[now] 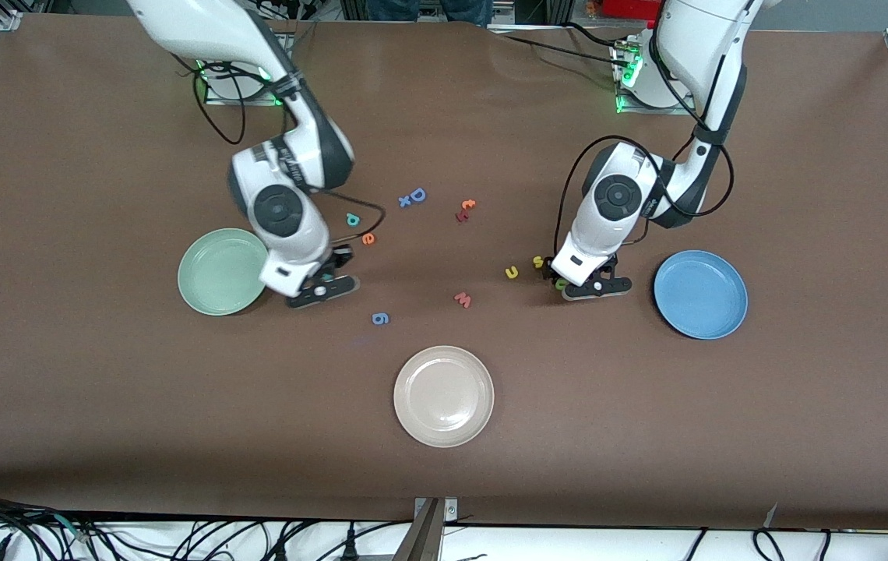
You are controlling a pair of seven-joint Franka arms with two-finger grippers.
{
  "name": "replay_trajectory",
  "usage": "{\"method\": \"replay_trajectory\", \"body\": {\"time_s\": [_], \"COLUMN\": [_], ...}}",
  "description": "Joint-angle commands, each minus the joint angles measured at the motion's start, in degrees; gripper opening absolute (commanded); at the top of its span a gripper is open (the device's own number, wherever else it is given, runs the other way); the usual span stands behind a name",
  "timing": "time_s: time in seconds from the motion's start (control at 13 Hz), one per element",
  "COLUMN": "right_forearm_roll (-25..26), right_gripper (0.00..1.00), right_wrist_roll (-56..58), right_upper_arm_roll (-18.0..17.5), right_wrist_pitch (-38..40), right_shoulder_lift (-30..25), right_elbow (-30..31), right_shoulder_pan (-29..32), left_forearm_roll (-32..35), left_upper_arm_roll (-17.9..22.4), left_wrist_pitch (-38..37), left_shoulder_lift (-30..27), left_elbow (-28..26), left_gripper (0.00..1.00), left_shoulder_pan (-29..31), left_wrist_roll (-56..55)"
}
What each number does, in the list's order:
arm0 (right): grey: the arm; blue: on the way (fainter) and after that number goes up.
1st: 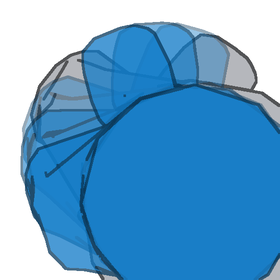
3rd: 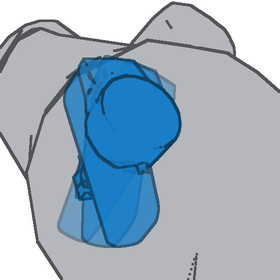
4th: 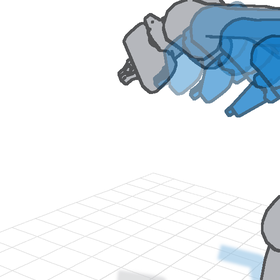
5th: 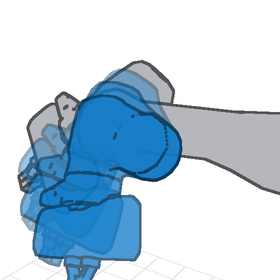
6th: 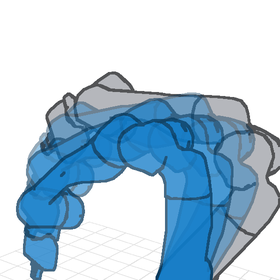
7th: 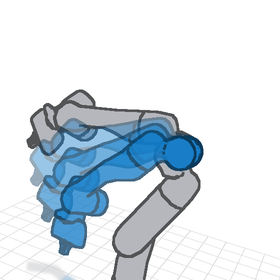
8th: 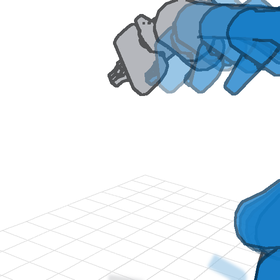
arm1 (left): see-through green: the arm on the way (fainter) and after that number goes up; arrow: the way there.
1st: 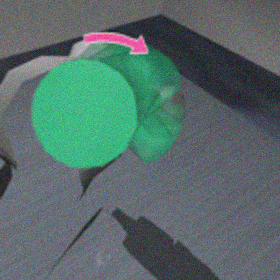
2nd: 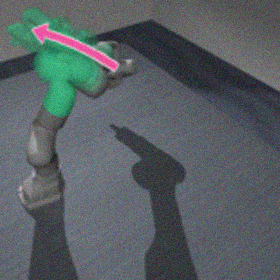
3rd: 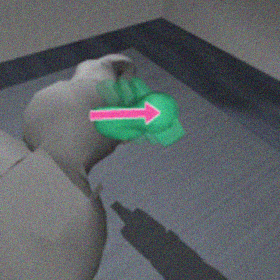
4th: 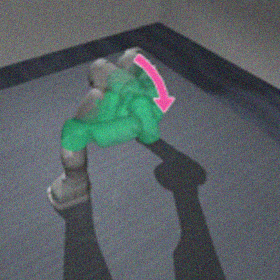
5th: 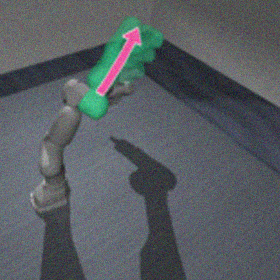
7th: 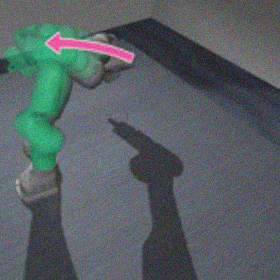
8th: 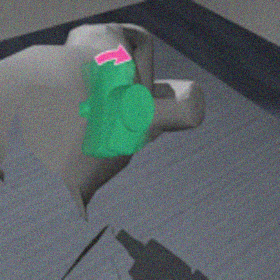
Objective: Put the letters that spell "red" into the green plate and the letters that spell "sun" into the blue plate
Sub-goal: 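Place the teal letter on the green plate while the left gripper grips 'u'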
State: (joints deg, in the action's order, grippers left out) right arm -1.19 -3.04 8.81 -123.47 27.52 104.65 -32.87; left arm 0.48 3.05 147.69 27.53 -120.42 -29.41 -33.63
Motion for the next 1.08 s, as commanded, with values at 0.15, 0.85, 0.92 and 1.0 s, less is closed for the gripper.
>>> {"method": "replay_trajectory", "body": {"time_s": [0.15,0.85,0.92,1.0], "right_forearm_roll": [0.0,-0.4,-0.4,-0.4], "right_gripper": [0.00,0.48,0.72,0.90], "right_wrist_roll": [8.5,7.4,7.4,7.3], "right_upper_arm_roll": [9.4,10.7,10.7,10.7], "right_wrist_pitch": [4.9,3.4,3.8,3.9], "right_shoulder_lift": [-0.5,5.1,5.0,4.4], "right_elbow": [3.1,5.0,4.5,4.2], "right_shoulder_pan": [-0.1,1.3,1.1,1.1], "left_forearm_roll": [2.4,2.3,2.3,2.3], "left_upper_arm_roll": [0.6,0.9,1.1,1.5], "left_wrist_pitch": [0.8,2.7,2.7,2.7], "left_shoulder_lift": [1.8,2.9,2.8,2.9], "left_elbow": [0.6,0.7,0.9,1.6], "left_gripper": [0.84,0.75,0.75,0.75], "left_shoulder_pan": [-1.7,-2.0,-2.0,-2.0], "left_wrist_roll": [-1.3,-1.1,-1.1,-1.0]}}
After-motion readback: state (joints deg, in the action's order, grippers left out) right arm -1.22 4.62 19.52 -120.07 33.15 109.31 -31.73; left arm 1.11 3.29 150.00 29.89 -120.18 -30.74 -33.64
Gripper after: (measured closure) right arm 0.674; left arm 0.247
